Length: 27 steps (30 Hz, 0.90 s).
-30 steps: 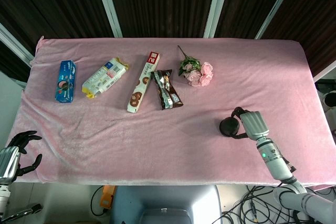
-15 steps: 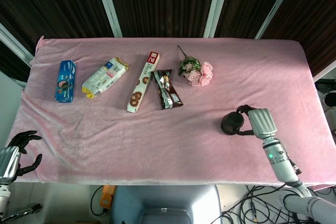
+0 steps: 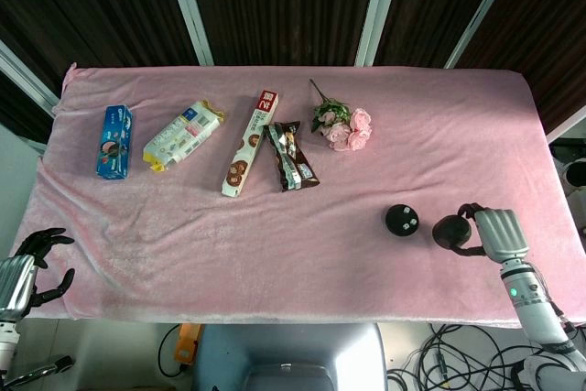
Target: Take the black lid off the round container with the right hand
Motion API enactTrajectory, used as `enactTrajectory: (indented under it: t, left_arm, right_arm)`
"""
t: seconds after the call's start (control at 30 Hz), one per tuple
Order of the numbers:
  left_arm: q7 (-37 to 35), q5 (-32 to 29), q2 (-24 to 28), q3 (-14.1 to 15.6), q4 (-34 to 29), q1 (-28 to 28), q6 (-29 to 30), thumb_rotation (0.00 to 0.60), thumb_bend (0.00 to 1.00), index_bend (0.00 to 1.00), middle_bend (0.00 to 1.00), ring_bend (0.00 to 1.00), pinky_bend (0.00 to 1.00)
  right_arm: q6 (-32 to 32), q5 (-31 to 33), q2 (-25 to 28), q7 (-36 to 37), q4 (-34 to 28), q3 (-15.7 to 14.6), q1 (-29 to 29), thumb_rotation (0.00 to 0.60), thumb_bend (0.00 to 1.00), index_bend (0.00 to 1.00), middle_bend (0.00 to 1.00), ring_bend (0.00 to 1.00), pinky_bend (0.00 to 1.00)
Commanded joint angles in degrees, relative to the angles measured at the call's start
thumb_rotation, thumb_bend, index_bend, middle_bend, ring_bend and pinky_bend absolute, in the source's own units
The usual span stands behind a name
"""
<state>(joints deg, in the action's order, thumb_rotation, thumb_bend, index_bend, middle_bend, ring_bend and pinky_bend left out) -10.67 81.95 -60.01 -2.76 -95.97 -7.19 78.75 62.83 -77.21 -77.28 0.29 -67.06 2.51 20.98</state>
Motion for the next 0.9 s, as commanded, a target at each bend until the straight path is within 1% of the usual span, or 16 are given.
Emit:
enactTrajectory:
  t: [0.03,0.07,0.1,0.13,0.17,0.2,0.23,0.27,0.33,0.4,0.5,0.63,0.7,0.77,0.9]
  left_arm:
    - [0.11,-0.16,-0.01,0.01,0.00,-0.05,-0.16,0.600,0.37,0.34,0.21,0.16,0.50]
    - [0.13,-0.18,0.00,0.00,0.00,-0.05,-0.17,0.600,0.37,0.34,0.21,0.16,0.50]
    - [0.16,-0.18,0.01,0.01,-0.01,-0.05,-0.17,0.600,0.37,0.34,0.21,0.16,0.50]
    - [0.20,-0.15,0.01,0.03,-0.03,-0.04,-0.15,0.600,0.37,0.34,0.21,0.16,0.50]
    - [0.20,-0.13,0.02,0.05,-0.05,-0.03,-0.16,0.600,0.37,0.34,0.21,0.16,0.50]
    - [0.23,-0.10,0.03,0.07,-0.05,-0.03,-0.16,0.600,0.37,0.34,0.21,0.16,0.50]
    - [0.27,-0.09,0.02,0.08,-0.05,-0.03,-0.14,0.600,0.37,0.34,0.21,0.16,0.50]
    - [0.32,-0.12,-0.01,0.06,-0.04,-0.05,-0.16,0.600,0.37,0.34,0.21,0.16,0.50]
    - [0.41,-0.15,-0.02,0.10,-0.03,-0.12,-0.34,0.600,0.37,0.34,0.21,0.16,0.50]
    - [0.55,-0.23,-0.02,0.11,-0.09,-0.14,-0.43,0.600,0.37,0.34,0.21,0.16,0.50]
    - [0.89,-0.21,-0.08,0.14,-0.13,-0.21,-0.52,0.600,0.37,0.34,0.21,0.15,0.50]
    - [1.50,-0.30,-0.23,0.19,-0.19,-0.33,-0.74,0.600,0.37,0.34,0.21,0.16,0.50]
    - [2.04,-0.37,-0.37,0.23,-0.20,-0.41,-0.90,0.600,0.37,0.34,0.21,0.16,0.50]
    - [2.39,-0.37,-0.46,0.25,-0.24,-0.52,-1.04,0.600,0.37,0.34,0.21,0.16,0.50]
    - [2.75,-0.65,-0.67,0.10,-0.15,-0.61,-1.08,0.600,0.37,0.34,0.21,0.16,0.50]
  right_arm:
    - [-2.23,-0.20,-0.65,3.11,2.20,-0.69,0.21,0.600,0.15,0.48,0.44,0.43,0.66]
    - [-2.30,-0.69,-0.54,3.94,2.37,-0.83,0.24,0.600,0.15,0.37,0.36,0.31,0.59]
    - [-2.23,-1.15,-0.38,4.59,2.45,-0.95,0.24,0.600,0.15,0.29,0.30,0.25,0.55]
    - [-1.75,-2.19,0.08,5.64,2.11,-1.27,0.15,0.600,0.15,0.17,0.22,0.16,0.49]
    - [-1.07,-3.32,0.67,6.66,1.51,-1.64,0.02,0.600,0.15,0.07,0.15,0.08,0.43]
    - [0.48,-5.21,1.93,8.30,0.01,-2.26,-0.36,0.600,0.15,0.01,0.09,0.04,0.40]
    - [1.88,-6.58,2.94,9.48,-1.18,-2.68,-0.74,0.600,0.15,0.00,0.04,0.01,0.36]
    - [3.42,-7.94,3.96,10.54,-2.39,-3.09,-1.18,0.600,0.15,0.00,0.01,0.00,0.33]
    - [7.16,-10.58,6.47,12.14,-5.25,-3.95,-2.47,0.600,0.15,0.00,0.00,0.00,0.30]
    - [11.02,-12.15,9.04,12.88,-8.52,-4.38,-4.12,0.600,0.15,0.00,0.00,0.00,0.30]
    - [18.11,-12.10,11.10,13.83,-12.88,-3.28,-7.44,0.600,0.15,0.00,0.01,0.01,0.30]
    - [24.64,-9.28,11.01,13.64,-16.01,-1.41,-11.66,0.600,0.15,0.02,0.04,0.01,0.30]
    - [26.76,-7.75,9.46,13.89,-15.65,-0.60,-13.38,0.600,0.15,0.05,0.05,0.01,0.24]
    - [27.42,-6.57,8.47,13.92,-15.49,-0.25,-14.47,0.600,0.15,0.04,0.05,0.01,0.16]
    - [26.44,-4.73,9.04,12.89,-18.38,-0.51,-16.00,0.600,0.15,0.04,0.05,0.01,0.16]
